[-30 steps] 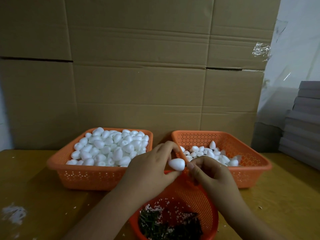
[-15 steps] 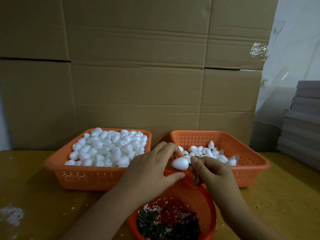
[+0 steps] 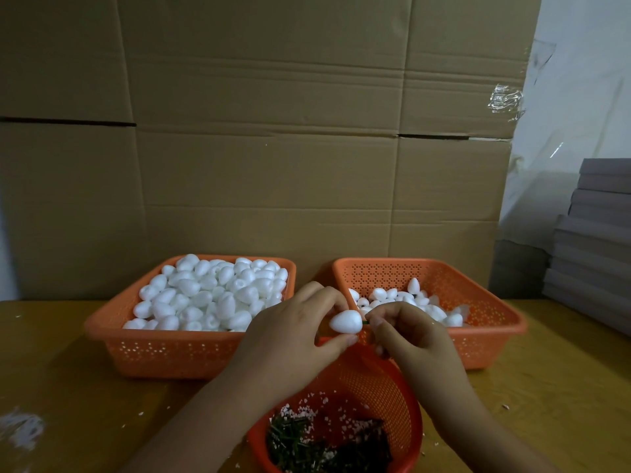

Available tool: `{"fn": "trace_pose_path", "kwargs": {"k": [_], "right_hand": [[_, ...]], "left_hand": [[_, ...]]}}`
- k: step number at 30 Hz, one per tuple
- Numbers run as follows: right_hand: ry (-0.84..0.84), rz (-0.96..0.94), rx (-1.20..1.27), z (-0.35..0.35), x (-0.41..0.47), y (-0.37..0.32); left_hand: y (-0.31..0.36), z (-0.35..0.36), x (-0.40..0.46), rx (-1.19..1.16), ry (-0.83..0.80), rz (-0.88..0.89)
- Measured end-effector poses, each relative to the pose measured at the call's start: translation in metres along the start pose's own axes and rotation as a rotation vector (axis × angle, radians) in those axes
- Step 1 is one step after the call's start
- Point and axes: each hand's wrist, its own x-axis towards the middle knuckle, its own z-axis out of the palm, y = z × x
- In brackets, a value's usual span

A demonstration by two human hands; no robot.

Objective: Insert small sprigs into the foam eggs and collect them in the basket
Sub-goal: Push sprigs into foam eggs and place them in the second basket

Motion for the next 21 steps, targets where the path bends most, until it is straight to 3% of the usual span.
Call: {"fn": "trace_pose_path", "kwargs": {"k": [16,21], "right_hand": [[-0.006,0.017,-0.005,-0.0015,0.0018,0.0029],[-0.035,0.043,-0.041,0.0002,0.0022,0.0073]], "left_hand": [[-0.0006,-0.0002,0.0014,0.006,0.001,0.037],[-0.0015,0.0016,0.0004,0.010,-0.074,0.003]]}}
